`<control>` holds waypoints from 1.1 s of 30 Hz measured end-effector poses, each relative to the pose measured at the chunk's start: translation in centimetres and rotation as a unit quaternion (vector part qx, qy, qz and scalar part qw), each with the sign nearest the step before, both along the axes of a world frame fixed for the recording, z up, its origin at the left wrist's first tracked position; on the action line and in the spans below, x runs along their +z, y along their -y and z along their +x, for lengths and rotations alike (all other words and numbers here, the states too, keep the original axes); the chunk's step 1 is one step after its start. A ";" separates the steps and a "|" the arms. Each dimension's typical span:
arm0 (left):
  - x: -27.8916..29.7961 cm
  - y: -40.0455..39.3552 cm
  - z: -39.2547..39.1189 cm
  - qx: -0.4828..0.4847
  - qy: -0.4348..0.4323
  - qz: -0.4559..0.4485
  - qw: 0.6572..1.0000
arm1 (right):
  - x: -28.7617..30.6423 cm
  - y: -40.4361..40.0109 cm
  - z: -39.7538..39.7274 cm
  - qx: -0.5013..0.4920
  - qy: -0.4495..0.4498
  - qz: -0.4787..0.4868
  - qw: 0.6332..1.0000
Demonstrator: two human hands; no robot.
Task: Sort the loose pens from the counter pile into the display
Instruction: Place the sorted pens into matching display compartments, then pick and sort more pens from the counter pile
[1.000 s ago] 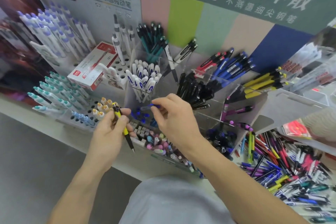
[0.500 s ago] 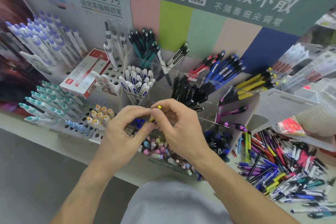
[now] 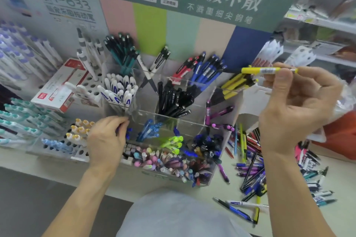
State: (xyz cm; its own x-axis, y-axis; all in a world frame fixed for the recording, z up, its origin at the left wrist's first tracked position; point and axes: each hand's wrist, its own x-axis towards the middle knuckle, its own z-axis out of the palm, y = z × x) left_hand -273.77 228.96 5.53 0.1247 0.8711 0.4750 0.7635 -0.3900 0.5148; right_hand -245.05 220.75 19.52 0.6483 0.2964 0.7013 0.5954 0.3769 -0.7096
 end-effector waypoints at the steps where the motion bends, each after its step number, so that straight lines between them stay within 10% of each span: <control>1: 0.1 -0.1 0.2 0.000 -0.024 0.001 1.000 | 0.2 0.1 0.6 -0.018 0.012 -0.007 1.000; 6: 1.8 0.4 1.9 0.028 -0.066 0.002 0.997 | 0.3 -0.8 2.1 -0.023 0.082 -0.073 0.994; 12: 4.8 5.1 5.8 -0.077 0.140 -0.037 0.986 | -2.9 -1.8 3.0 0.027 0.129 -0.303 0.944; 16: 6.4 9.2 9.8 -0.222 0.193 -0.209 0.933 | -2.1 -0.5 5.1 0.148 0.178 -0.355 0.906; 21: 5.6 12.7 15.2 -0.381 0.109 -0.386 0.833 | -3.9 6.5 8.1 0.073 0.075 -0.297 0.949; 24: 3.7 13.5 18.4 -0.376 0.107 -0.496 0.775 | -11.1 12.6 10.7 0.074 -0.033 -0.499 0.863; 27: -0.2 13.5 21.0 -0.355 -0.040 -0.453 0.817 | -18.7 18.4 12.3 0.093 -0.062 -0.686 0.719; 33: -8.0 15.3 24.6 -0.466 -0.320 -0.343 0.750 | -23.5 23.6 12.8 0.055 -0.201 -0.718 0.664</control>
State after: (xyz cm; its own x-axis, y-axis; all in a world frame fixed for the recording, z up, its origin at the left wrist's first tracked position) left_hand -249.17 213.65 -2.49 0.8423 0.2757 -0.4632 0.5005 -0.7190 0.4823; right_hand -232.23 197.10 -3.99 0.6175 0.5335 -0.5780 0.2736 -0.8346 -0.4781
